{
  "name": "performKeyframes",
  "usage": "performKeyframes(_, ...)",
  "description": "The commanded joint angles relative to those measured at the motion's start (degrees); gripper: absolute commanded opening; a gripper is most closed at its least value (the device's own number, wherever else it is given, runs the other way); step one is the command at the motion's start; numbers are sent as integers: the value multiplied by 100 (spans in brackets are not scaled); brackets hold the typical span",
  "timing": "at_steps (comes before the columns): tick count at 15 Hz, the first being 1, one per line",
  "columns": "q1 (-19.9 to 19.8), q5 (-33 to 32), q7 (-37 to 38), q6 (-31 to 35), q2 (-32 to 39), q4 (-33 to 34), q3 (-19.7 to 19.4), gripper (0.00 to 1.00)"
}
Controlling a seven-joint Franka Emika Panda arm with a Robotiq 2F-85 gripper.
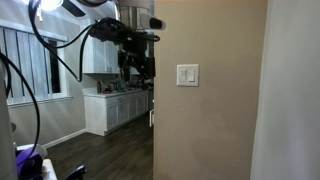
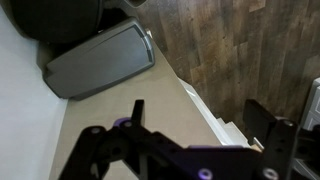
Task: Turn on the left light switch.
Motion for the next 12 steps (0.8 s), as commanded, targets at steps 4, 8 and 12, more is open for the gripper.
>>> performKeyframes(4, -91, 83, -66, -24, 22, 14, 85, 100)
performKeyframes(8, -80, 58, -79, 60, 66, 15, 108, 100)
performKeyframes(12, 359, 231, -146, 1180, 944, 427, 227, 100)
